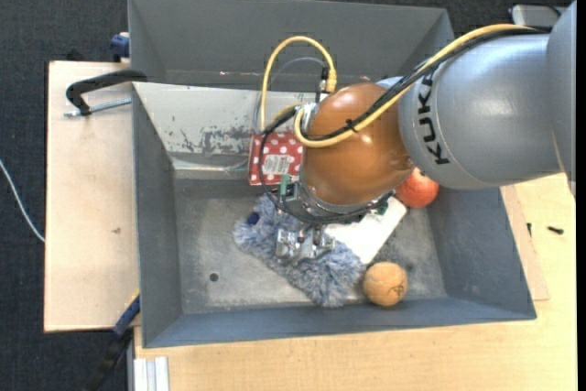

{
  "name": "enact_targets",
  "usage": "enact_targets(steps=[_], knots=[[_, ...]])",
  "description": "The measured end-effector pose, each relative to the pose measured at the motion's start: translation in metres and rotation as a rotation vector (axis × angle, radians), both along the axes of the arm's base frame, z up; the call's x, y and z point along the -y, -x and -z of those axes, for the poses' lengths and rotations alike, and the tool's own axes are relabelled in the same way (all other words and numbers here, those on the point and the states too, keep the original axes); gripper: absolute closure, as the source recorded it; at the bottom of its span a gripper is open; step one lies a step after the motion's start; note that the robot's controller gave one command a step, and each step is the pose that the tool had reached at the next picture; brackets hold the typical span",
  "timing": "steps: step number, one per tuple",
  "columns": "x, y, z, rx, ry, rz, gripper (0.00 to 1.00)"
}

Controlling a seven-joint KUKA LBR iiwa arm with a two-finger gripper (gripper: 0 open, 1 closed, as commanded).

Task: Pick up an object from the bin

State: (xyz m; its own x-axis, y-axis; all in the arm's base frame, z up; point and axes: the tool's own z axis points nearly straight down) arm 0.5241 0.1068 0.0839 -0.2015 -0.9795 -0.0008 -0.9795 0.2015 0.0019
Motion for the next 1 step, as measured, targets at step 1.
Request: enact_targets(steps=[1], knots=[[0.0, -0.0002, -0.0011, 0.001, 0.0, 0.0, 1.0]])
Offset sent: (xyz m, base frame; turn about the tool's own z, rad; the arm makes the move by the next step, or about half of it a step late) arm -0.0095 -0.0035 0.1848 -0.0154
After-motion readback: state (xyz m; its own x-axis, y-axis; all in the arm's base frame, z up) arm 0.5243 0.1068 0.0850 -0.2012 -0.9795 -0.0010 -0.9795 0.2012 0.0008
